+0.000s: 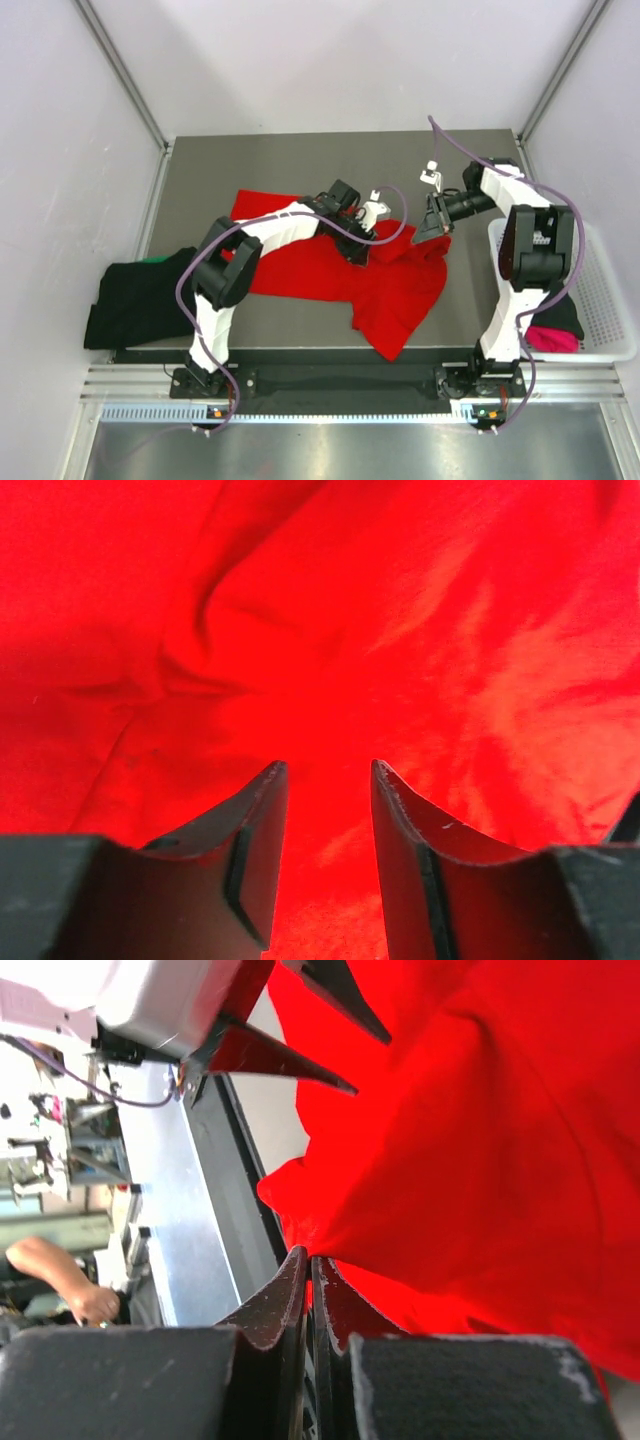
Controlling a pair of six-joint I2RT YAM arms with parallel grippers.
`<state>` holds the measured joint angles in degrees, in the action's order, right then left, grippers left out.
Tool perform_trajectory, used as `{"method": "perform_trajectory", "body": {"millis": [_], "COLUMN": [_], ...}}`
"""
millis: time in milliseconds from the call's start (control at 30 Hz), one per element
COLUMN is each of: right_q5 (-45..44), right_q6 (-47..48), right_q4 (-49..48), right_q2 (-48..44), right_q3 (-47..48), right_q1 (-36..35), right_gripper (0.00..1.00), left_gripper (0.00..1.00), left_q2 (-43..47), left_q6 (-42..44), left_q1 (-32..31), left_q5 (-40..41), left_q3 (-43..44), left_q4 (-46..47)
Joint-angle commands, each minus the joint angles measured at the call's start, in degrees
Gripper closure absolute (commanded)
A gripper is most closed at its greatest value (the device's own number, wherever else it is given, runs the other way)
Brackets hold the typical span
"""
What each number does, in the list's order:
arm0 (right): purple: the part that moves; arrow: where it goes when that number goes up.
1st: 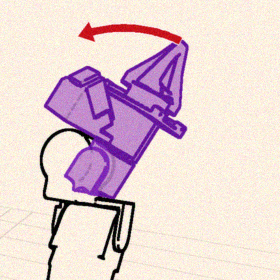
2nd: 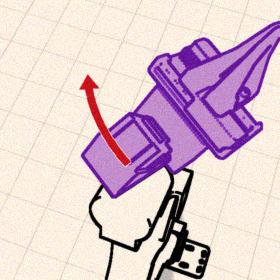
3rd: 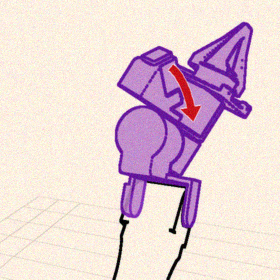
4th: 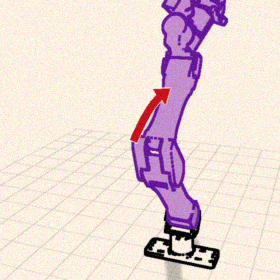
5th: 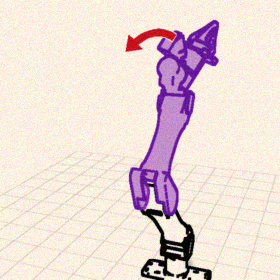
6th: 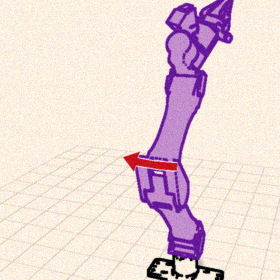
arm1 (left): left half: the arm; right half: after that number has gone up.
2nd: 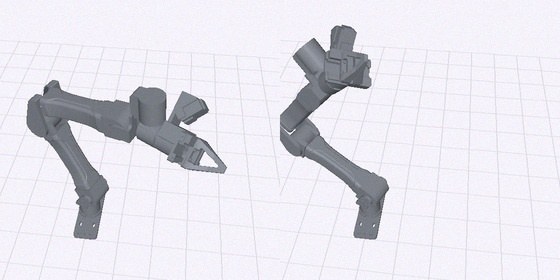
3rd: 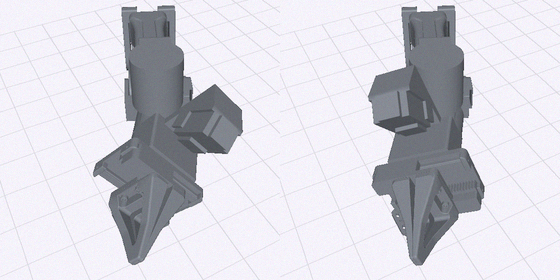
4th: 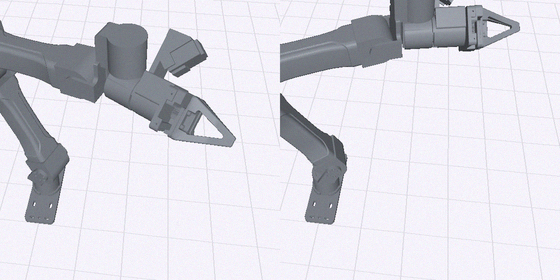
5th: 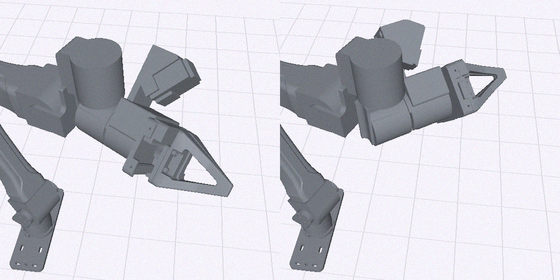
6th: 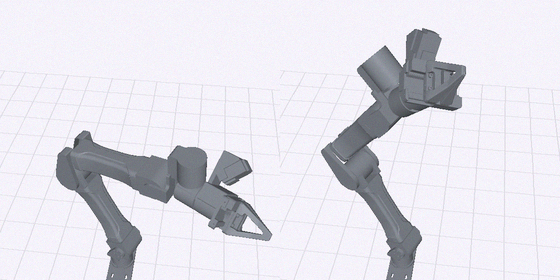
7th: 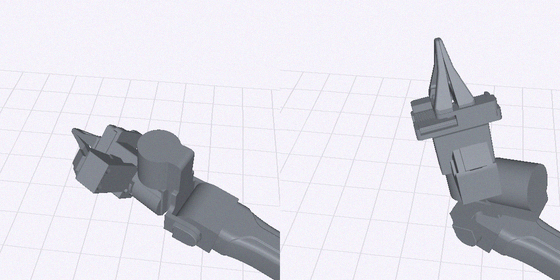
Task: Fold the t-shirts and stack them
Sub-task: Fold the tshirt
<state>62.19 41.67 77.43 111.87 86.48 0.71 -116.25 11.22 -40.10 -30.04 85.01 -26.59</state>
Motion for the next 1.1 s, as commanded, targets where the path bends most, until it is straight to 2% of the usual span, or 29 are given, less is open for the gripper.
{"method": "perform_trajectory", "body": {"millis": [0,133,367,700,867,1067], "right_q5": [1.09,0.21,-1.11,-1.2,-1.02,-0.85], "right_q6": [-0.27,-1.76,-4.4,-4.23,-3.7,-2.91], "right_q4": [0.36,-3.15,-7.11,-7.47,-7.29,-6.94], "right_q2": [0.36,1.15,3.17,3.79,4.05,4.4], "right_q3": [1.5,1.33,1.94,2.29,2.29,2.03], "right_q1": [1.57,1.93,2.1,2.63,3.07,3.42], "right_gripper": [1.0,1.0,1.0,1.0,1.0,1.0], "left_gripper": [0.56,0.54,0.6,0.55,0.55,0.58], "left_q2": [-0.47,-2.23,-7.5,-12.95,-14.89,-12.16], "left_q6": [-1.12,-0.24,-0.85,0.29,0.64,2.04], "left_q1": [-0.85,-3.84,-7.09,-8.42,-8.59,-8.77], "left_q5": [2.79,5.87,4.46,10.78,13.78,17.29], "left_q3": [1.74,3.92,11.4,19.21,20.46,17.29], "left_q4": [1.18,1.37,-1.97,-3.64,-4.61,-3.91]}}
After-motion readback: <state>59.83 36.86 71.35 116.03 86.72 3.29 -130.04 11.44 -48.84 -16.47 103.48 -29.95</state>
